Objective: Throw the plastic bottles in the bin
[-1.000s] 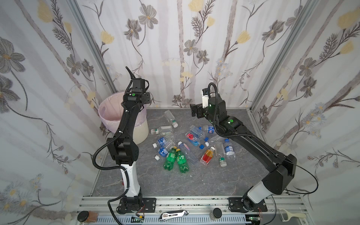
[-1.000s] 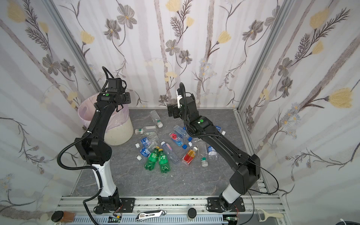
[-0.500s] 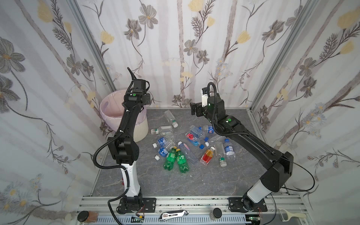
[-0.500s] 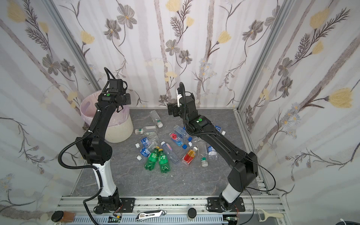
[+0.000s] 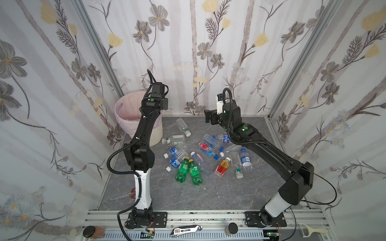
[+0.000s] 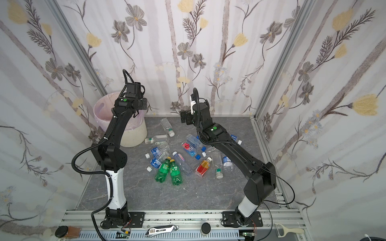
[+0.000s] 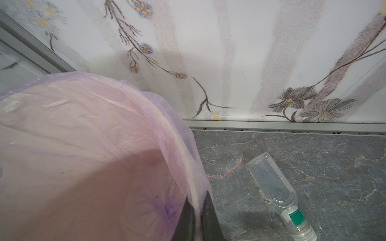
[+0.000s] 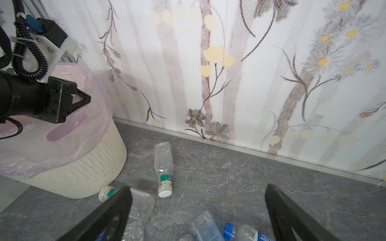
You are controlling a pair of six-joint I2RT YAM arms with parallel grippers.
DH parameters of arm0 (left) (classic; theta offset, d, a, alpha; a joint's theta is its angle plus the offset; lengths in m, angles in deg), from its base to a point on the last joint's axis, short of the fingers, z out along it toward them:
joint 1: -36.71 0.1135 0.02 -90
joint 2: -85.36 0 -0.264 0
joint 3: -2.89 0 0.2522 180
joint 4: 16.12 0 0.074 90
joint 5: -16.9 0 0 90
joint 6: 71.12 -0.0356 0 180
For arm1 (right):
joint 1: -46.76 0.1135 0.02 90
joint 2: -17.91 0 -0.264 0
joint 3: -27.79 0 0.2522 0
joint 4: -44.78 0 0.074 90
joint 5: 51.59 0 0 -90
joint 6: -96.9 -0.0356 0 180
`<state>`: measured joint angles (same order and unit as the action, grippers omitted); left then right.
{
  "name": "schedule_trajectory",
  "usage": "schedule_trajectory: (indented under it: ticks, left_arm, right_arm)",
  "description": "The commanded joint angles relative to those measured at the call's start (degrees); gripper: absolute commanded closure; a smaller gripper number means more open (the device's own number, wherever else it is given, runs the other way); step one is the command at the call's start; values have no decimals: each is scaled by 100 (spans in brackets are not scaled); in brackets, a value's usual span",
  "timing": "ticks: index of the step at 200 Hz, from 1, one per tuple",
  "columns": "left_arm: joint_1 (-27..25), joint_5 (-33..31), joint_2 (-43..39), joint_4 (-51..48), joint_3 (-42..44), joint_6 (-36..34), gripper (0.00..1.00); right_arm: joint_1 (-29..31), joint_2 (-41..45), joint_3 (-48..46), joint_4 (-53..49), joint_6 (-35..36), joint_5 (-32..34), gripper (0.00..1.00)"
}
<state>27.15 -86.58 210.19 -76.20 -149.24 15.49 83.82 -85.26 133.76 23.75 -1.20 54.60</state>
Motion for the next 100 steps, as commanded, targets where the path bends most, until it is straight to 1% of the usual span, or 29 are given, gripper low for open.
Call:
schedule_trajectory:
  ticks: [1,37,65,100]
  left_arm:
    - [-73,-246,95,323,-194,-283,100]
    - [-272,-107,241,496,-357,-377,100]
    - [-404,-155,270,541,-349,-451,100]
    - [-481,45,201,545,-349,-418,100]
  right_arm:
    - [-23,33,-25,103,-52,-42,0]
    - [-56,102,-156,120,-83,-20,0]
    - [-80,148,-223,120,-95,-20,0]
    - [-105,192,-272,114,-110,-17,0]
